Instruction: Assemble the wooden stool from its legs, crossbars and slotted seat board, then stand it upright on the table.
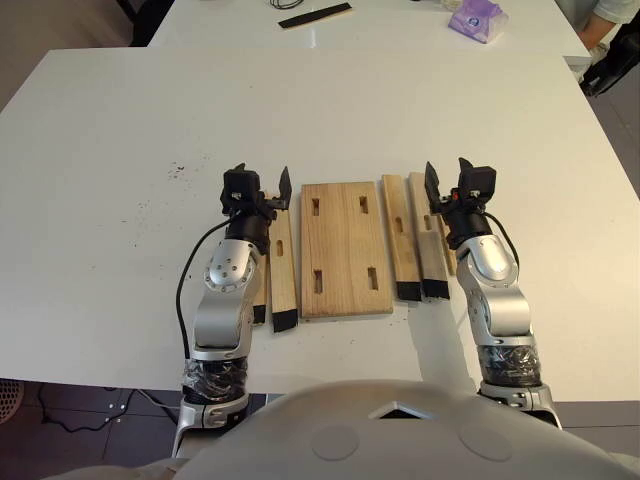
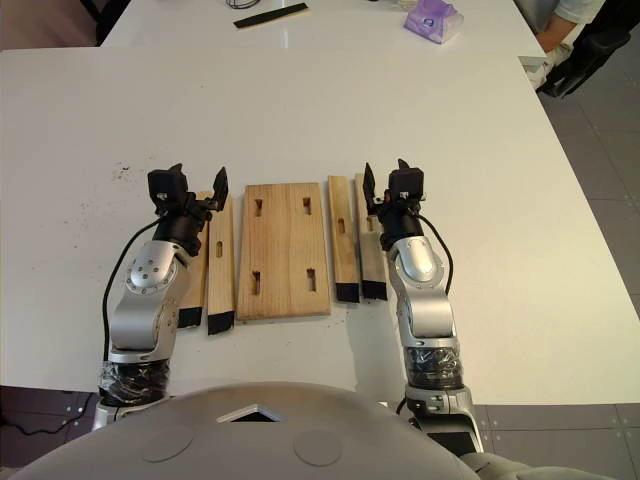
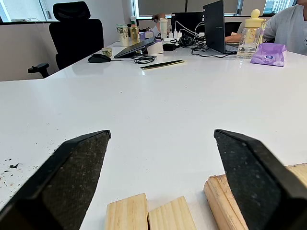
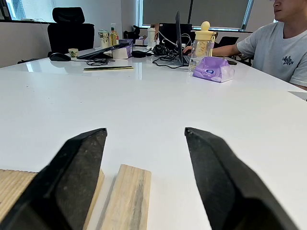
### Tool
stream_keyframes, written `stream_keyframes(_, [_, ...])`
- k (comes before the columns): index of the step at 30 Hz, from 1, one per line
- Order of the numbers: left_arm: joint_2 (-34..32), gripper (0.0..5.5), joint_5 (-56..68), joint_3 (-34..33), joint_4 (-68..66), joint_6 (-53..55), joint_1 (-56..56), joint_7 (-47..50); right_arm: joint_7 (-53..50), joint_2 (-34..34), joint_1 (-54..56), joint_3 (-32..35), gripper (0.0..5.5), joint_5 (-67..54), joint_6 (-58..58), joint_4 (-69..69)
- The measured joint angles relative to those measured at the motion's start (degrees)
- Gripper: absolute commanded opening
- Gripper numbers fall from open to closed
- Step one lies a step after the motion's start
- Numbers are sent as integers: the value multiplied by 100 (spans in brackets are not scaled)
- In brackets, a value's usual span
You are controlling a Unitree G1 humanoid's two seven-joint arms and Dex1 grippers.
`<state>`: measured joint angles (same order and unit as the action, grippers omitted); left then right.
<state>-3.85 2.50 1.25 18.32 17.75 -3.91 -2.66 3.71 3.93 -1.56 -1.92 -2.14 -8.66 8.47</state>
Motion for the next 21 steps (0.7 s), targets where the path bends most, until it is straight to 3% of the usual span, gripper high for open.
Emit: stream_keyframes(21, [-25,400,-162,96,-136,-197,85,8,36,49,164,21,302,5,140,-231])
